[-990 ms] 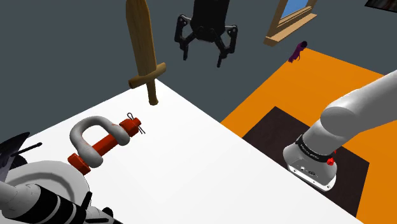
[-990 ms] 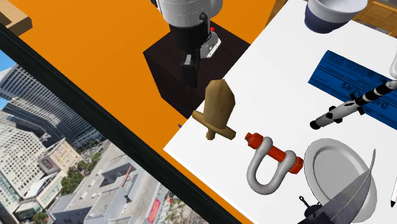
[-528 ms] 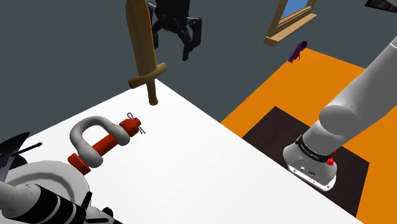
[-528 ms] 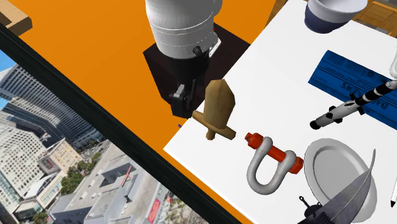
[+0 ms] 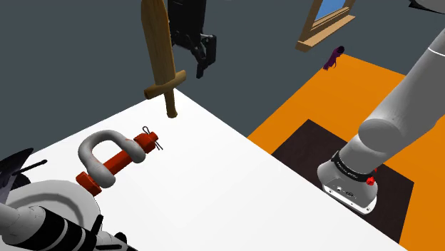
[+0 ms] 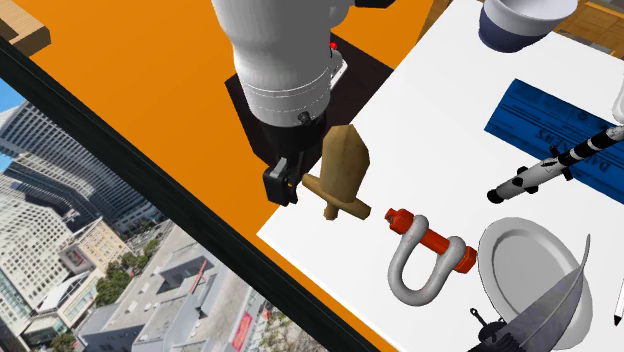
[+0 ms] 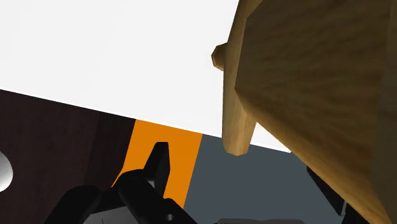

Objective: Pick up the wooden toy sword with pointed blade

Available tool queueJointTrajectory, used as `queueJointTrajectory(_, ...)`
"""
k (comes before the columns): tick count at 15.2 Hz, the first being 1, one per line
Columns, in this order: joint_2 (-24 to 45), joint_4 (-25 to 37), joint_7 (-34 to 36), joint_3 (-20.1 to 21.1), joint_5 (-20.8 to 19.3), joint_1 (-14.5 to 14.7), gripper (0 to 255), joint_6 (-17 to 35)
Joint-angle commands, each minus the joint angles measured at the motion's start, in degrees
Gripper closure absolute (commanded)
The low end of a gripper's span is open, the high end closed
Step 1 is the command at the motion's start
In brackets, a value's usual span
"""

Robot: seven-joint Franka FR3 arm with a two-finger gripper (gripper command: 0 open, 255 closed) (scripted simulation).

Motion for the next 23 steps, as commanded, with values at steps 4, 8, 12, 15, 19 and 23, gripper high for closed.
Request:
queueJointTrajectory(4, 0.34, -0.68, 0.14, -0.03, -0.30, 0.10, 255, 0.91)
queueJointTrajectory(8, 0.37, -0.64, 0.18, -0.02, -0.33, 0.13, 255, 0.89)
queueJointTrajectory(12, 0.16, -0.88, 0.01, -0.04, -0.13, 0.00, 255, 1.01)
queueJointTrajectory(15, 0.47, 1.67, 0.27, 0.03, -0.41, 0.24, 255, -1.36)
queueJointTrajectory(19, 1.21, 5.35, 0.81, 0.14, -1.09, 0.77, 255, -4.60)
queueJointTrajectory(23, 2.35, 9.38, 1.54, 0.26, -2.12, 1.59, 255, -7.96)
